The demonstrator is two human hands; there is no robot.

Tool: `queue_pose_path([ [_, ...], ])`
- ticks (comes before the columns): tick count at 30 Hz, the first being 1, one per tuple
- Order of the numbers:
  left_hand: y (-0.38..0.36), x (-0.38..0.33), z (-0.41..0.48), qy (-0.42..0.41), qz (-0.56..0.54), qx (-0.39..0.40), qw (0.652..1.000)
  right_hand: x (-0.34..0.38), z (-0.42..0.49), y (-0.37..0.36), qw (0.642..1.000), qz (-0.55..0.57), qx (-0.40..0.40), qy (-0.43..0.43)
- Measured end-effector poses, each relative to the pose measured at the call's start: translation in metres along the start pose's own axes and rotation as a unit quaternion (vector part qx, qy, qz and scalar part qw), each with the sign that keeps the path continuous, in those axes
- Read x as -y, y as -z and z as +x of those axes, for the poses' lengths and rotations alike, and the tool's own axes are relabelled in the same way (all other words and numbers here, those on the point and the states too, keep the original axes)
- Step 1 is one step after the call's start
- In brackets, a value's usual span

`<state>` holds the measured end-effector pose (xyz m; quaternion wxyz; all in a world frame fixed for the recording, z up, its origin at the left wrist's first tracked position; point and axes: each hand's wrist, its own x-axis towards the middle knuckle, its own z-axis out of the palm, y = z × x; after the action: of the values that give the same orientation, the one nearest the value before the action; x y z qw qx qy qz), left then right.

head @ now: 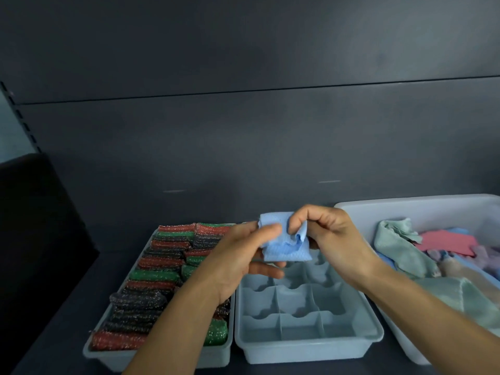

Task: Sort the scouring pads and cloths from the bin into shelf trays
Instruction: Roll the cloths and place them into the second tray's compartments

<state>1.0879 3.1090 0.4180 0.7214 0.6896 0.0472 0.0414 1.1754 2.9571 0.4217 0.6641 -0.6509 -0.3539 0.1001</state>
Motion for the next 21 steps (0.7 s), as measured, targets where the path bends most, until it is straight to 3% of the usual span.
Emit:
queue_pose_path([
  [4, 0.004, 0.007, 0.003, -0.068, 0.04, -0.087, 0.993, -0.004, 0.002, 0.001, 0.993, 0.096, 0.017, -0.072],
  [8, 0.007, 0.011, 0.006, -0.137, 0.068, -0.102, 0.983, -0.01, 0.005, 0.0, 0.985, 0.06, 0.101, -0.126],
  [17, 0.041, 0.003, 0.038, -0.025, -0.143, 0.025, 0.989, -0.027, 0.042, 0.003, 0.932, 0.275, 0.13, -0.196],
  [19, 0.053, -0.001, 0.053, -0.011, -0.136, 0.038, 0.99, -0.031, 0.059, 0.005, 0.925, 0.285, 0.13, -0.214],
  [21, 0.064, -0.002, 0.07, -0.018, -0.047, 0.028, 0.998, -0.036, 0.075, 0.005, 0.941, 0.226, 0.148, -0.205],
])
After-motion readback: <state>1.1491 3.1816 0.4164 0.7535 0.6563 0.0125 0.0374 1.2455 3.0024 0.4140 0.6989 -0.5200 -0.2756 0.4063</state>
